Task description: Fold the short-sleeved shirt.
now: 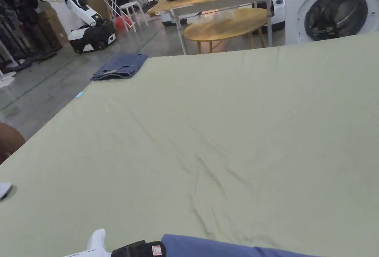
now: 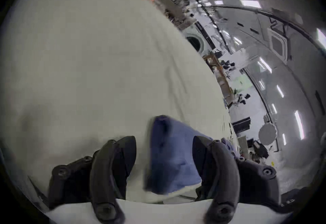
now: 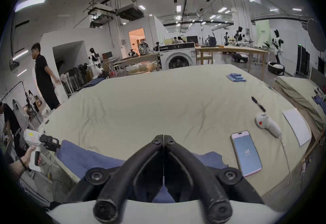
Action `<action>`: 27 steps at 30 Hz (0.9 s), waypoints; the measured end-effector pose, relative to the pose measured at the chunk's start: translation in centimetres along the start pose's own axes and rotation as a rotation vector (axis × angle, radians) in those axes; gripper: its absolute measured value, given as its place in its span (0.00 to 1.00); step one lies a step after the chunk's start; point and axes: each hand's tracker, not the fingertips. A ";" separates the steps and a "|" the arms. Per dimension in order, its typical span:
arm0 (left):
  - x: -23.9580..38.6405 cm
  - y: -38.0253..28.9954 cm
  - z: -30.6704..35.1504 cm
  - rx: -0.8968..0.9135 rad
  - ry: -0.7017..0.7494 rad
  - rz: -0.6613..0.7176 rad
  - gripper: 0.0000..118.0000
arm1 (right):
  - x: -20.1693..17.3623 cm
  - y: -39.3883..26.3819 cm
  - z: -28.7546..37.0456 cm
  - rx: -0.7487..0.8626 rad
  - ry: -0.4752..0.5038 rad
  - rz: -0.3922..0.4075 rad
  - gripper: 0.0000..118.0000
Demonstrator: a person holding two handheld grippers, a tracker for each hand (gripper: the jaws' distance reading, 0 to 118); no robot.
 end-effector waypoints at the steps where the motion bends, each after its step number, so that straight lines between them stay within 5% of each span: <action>1: -0.6 -0.1 -0.8 -0.004 -0.050 0.018 0.56 | 0.1 0.0 0.0 -0.001 -0.002 -0.004 0.00; 3: 0.1 -0.7 -2.0 0.046 -0.235 0.095 0.50 | 0.4 -0.1 0.0 -0.010 -0.007 -0.014 0.00; 4: 0.2 -0.6 -3.0 0.043 -0.276 0.158 0.36 | 0.4 -0.1 0.0 -0.012 -0.012 -0.018 0.00; 5: 0.5 -0.7 -3.9 0.012 -0.275 0.188 0.10 | 0.5 -0.1 0.1 -0.012 -0.015 -0.022 0.00; 6: 0.9 -0.8 -4.9 -0.014 -0.253 0.165 0.05 | 0.7 -0.2 0.2 -0.012 -0.014 -0.029 0.00; 13: 1.9 1.2 -2.0 0.148 -0.243 0.206 0.05 | 2.0 -0.4 0.6 -0.013 -0.012 -0.081 0.00; 21: 8.1 5.3 6.4 0.280 0.044 -0.010 0.05 | 2.7 -1.6 0.4 -0.018 -0.006 -0.124 0.00; 27: 16.7 1.0 -0.2 0.109 -0.103 -0.117 0.05 | 2.3 -1.8 0.3 -0.016 0.017 -0.145 0.00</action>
